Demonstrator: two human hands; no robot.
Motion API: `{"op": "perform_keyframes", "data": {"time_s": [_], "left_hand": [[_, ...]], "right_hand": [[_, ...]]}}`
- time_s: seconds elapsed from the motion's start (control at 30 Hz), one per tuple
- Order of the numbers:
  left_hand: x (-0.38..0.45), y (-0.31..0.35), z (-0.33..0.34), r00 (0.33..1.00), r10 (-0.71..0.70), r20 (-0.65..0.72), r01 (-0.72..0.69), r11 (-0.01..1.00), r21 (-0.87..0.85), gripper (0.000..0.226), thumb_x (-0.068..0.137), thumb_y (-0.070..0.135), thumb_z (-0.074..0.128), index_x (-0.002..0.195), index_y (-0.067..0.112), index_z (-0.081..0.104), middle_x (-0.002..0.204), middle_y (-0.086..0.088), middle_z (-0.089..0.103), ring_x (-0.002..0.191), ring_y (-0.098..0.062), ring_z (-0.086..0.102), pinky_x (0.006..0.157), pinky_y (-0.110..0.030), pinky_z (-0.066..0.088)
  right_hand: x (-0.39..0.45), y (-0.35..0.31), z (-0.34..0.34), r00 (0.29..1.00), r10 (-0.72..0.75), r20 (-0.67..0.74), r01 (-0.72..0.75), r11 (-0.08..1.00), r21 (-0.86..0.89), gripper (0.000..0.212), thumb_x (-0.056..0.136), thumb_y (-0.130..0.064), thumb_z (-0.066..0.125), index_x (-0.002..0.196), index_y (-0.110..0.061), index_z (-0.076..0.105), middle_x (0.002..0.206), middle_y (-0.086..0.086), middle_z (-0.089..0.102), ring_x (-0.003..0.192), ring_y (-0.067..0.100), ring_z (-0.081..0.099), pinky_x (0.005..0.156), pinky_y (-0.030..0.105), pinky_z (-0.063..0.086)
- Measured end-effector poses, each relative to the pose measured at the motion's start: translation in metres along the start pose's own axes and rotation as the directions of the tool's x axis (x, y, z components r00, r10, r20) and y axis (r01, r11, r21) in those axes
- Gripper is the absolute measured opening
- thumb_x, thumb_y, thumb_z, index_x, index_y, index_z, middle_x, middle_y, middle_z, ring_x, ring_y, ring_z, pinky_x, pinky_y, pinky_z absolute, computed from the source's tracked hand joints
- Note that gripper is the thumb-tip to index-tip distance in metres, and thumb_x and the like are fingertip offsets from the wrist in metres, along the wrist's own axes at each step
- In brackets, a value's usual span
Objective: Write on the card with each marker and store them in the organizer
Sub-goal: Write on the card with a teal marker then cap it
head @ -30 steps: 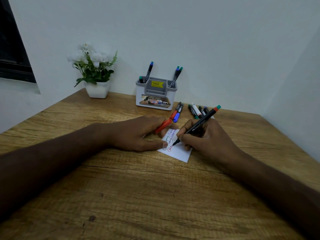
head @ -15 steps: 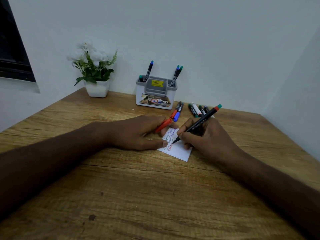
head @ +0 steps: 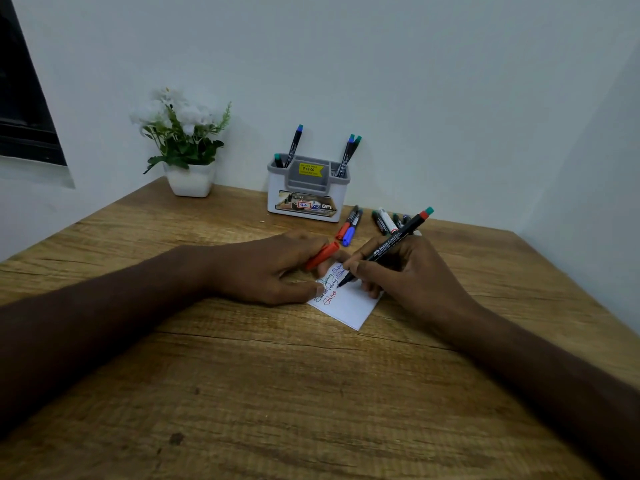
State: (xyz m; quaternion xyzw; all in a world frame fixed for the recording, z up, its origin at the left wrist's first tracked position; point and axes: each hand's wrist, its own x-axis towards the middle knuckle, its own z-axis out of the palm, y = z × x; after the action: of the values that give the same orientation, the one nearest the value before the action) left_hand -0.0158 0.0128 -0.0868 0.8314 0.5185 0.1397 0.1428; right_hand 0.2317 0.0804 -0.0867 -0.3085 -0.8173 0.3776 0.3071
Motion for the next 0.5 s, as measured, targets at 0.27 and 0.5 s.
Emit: {"op": "perform_keyframes", "data": {"time_s": [0.27,0.5], "left_hand": [[0.001,0.0023,-0.0006,1.0,0.005,0.009,-0.004,1.0,-0.003,0.021,0.096,0.058,0.051,0.114,0.052,0.043,0.117,0.027,0.047,0.11,0.009,0.045,0.086,-0.016,0.04],[0.0,0.003,-0.0014,0.999,-0.012,0.031,0.012,1.0,0.008,0.045,0.095,0.061,0.049,0.134,0.041,0.041,0.125,0.021,0.048,0.113,0.009,0.045,0.09,-0.013,0.041]], "right_hand": [[0.0004,0.0025,0.0005,0.999,-0.038,0.031,0.041,0.995,-0.088,0.006,0.095,-0.031,0.077,0.092,-0.031,0.082,0.091,-0.004,0.081,0.085,0.021,0.074,0.082,0.053,0.063],[0.0003,0.0039,0.0007,0.998,-0.066,0.019,0.068,0.993,-0.099,0.006,0.094,-0.033,0.077,0.092,-0.034,0.082,0.088,-0.004,0.081,0.084,0.023,0.074,0.08,0.058,0.062]]}}
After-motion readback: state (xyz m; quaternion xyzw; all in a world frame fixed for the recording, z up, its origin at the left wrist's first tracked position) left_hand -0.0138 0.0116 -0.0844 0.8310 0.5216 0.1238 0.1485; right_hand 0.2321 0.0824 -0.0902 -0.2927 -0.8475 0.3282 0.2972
